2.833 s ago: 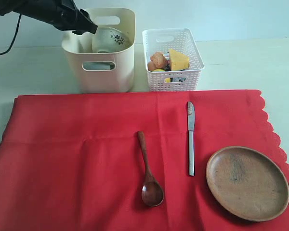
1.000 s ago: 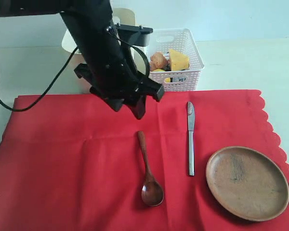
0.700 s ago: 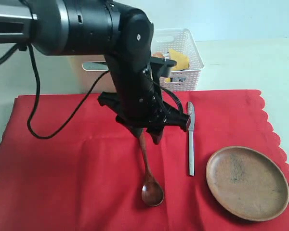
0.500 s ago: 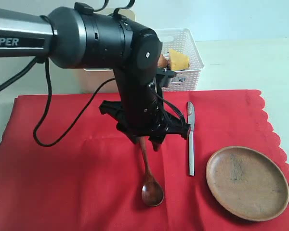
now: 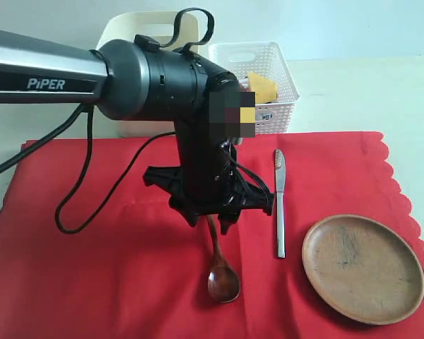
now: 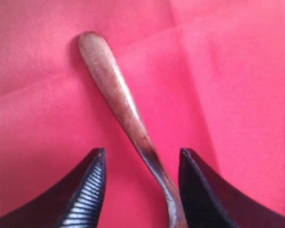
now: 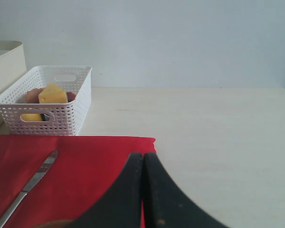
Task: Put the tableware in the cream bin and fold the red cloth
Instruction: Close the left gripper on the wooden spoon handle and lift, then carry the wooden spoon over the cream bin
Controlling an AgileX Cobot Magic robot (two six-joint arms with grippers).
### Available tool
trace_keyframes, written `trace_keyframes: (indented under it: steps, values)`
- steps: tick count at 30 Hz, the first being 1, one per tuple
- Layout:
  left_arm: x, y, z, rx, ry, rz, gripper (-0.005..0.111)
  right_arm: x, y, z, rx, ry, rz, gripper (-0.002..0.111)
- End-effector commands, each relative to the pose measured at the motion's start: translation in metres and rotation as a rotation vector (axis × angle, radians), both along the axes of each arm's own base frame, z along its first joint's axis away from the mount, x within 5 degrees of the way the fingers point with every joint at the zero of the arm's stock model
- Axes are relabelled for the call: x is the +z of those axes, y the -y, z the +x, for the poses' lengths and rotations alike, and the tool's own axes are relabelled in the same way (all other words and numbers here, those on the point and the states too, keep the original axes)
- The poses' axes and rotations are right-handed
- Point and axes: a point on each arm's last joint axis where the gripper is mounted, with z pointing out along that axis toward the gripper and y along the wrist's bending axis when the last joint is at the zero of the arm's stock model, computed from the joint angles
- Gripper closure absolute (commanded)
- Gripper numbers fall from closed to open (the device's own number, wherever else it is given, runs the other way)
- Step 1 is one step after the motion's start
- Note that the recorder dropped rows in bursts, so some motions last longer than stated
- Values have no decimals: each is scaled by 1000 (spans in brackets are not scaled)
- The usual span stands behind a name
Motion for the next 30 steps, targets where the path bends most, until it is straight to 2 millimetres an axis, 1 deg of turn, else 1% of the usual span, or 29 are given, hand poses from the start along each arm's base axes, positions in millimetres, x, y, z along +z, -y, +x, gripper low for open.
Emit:
trace_keyframes:
  steps: [1,5,7,10,12,13,14,15,16,17,19,20,21,24,30]
  values:
    - [-3,1,-1,19,-2,2,59,0,0,0,-4,14,-1,108]
    - [-12,0,-1,13,-15,31,59,0,0,0,-4,14,-1,108]
    - [-22,0,-1,17,-36,57,59,0,0,0,-4,14,-1,108]
    - [-26,0,-2,20,-46,63,59,0,0,0,-4,14,-1,108]
    - [-26,0,-2,20,-46,63,67,0,0,0,-4,14,-1,108]
    - [-26,0,-2,18,-45,62,79,0,0,0,-4,14,-1,108]
    - [-26,0,-2,17,-46,63,87,0,0,0,-4,14,-1,108]
    - [-24,0,-2,14,-44,61,100,0,0,0,-4,14,-1,108]
    - [-20,-1,-2,5,-42,58,107,0,0,0,-4,14,-1,108]
    - [-16,0,-3,4,-36,52,107,0,0,0,-4,14,-1,108]
    - [-3,0,-1,-2,6,18,107,0,0,0,-4,14,-1,108]
    - [8,0,0,-8,37,-1,107,0,0,0,-4,14,-1,108]
    - [15,0,-1,-8,48,-14,107,0,0,0,-4,14,-1,108]
    - [52,-4,-3,-68,117,-74,107,0,0,0,-4,14,-1,108]
    - [106,-15,-11,-145,227,-150,107,0,0,0,-4,14,-1,108]
